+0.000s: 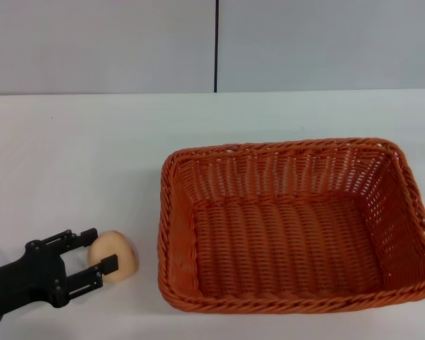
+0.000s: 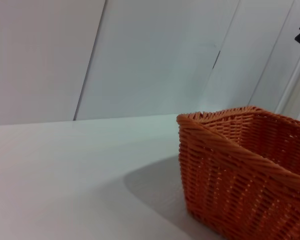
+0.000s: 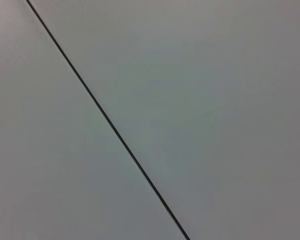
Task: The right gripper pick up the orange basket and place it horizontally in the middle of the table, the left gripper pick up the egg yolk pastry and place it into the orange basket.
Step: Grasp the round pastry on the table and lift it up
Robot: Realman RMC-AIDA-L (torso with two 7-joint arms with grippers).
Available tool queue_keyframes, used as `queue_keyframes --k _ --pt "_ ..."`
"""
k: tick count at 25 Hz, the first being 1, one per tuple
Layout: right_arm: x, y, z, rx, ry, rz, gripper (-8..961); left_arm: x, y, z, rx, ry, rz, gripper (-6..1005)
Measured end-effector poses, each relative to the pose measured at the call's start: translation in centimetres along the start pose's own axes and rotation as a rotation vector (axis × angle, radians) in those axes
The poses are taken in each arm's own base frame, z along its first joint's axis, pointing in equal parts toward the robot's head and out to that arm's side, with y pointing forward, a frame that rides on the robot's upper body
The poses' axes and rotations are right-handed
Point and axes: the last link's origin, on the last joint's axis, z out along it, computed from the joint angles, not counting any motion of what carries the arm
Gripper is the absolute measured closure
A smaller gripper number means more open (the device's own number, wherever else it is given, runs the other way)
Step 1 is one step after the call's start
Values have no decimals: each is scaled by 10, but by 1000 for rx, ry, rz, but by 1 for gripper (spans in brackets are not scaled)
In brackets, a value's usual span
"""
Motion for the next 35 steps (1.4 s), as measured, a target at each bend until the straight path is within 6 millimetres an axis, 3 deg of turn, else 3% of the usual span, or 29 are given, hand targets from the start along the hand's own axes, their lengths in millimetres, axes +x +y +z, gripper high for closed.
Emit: queue_keyframes --k 11,16,22,26,32,35 --pt "0 -1 -2 5 2 -1 547 4 -2 1 0 9 6 524" --pt "-2 -2 -3 11 -2 -3 547 6 -2 3 -8 8 14 789" --pt "-2 -3 -3 14 1 -4 547 8 -3 3 -10 15 14 953" --pt "-1 -3 -3 15 3 -5 547 14 -5 0 -1 51 7 964" --pt "1 -2 -3 15 6 2 547 44 -20 -25 82 242 6 967" --pt "3 -2 -4 18 7 10 547 53 -22 -26 103 309 14 967"
